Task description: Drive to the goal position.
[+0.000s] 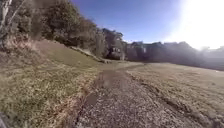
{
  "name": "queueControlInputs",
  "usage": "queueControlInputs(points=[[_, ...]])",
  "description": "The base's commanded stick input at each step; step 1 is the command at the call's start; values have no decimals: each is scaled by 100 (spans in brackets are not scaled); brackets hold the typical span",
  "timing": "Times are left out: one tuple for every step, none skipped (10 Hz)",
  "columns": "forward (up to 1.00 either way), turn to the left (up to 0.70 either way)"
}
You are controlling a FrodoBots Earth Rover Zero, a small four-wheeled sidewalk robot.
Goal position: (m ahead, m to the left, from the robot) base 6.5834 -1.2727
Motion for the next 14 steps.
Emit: queueControlInputs(points=[[60,-15],[60,-15],[60,-15],[60,-8],[60,-2],[60,0],[60,0],[60,0],[60,0],[60,0],[60,0],[60,0],[60,0],[60,0]])
